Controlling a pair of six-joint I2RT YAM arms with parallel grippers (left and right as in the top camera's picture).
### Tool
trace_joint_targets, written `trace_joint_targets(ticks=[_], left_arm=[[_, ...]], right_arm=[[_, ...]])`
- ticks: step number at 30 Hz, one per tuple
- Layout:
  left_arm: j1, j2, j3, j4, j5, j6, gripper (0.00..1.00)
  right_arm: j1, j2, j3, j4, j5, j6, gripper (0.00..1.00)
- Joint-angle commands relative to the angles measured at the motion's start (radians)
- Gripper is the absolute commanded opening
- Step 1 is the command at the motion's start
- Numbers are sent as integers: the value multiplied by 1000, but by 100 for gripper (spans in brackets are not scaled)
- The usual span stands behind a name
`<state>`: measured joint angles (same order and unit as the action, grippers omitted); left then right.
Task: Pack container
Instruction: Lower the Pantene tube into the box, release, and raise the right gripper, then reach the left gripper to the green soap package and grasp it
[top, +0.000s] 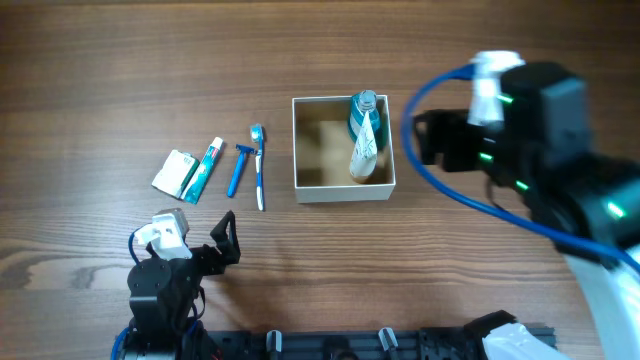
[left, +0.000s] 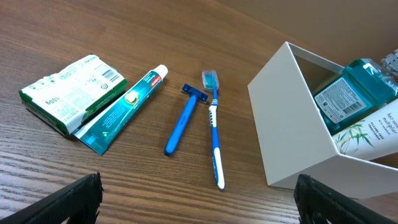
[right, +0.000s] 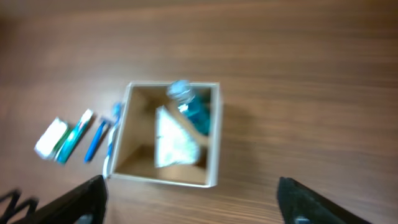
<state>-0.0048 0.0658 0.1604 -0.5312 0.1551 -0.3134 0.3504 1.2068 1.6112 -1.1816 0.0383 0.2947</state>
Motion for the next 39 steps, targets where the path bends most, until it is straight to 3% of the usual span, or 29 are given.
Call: trace_joint_targets(ticks=[1, 4, 7, 17, 21, 23, 31, 35, 38, 39], left_arm=[[-5, -5, -13, -2, 8, -8, 100], [-5, -5, -13, -2, 8, -8, 100], [-5, -5, -13, 2, 9, -9, 100], [-5, 21, 42, -11, 43, -91, 99], [-4, 212, 229, -69, -83, -84, 99], [-3, 394, 380, -122, -135, -49, 100], [56, 1034, 881, -279, -138, 154, 100], [87, 1151, 946, -276, -169, 158, 100], [103, 1222, 945, -282, -191, 311, 100], [103, 1234, 945, -282, -191, 309, 100]], right_arm=[[-119, -13, 6, -46, 73, 54, 90], [-248, 32, 5, -85, 63, 90, 100], [-320, 109, 5, -122, 35, 127, 100], [-332, 277, 5, -156, 14, 124, 100], [-332, 284, 5, -155, 14, 125, 100], [-332, 284, 5, -154, 14, 125, 100], [-332, 284, 5, -154, 14, 125, 100], [-332, 284, 5, -154, 14, 125, 100], [-332, 284, 5, -154, 14, 125, 100], [-332, 284, 5, -154, 14, 125, 100]])
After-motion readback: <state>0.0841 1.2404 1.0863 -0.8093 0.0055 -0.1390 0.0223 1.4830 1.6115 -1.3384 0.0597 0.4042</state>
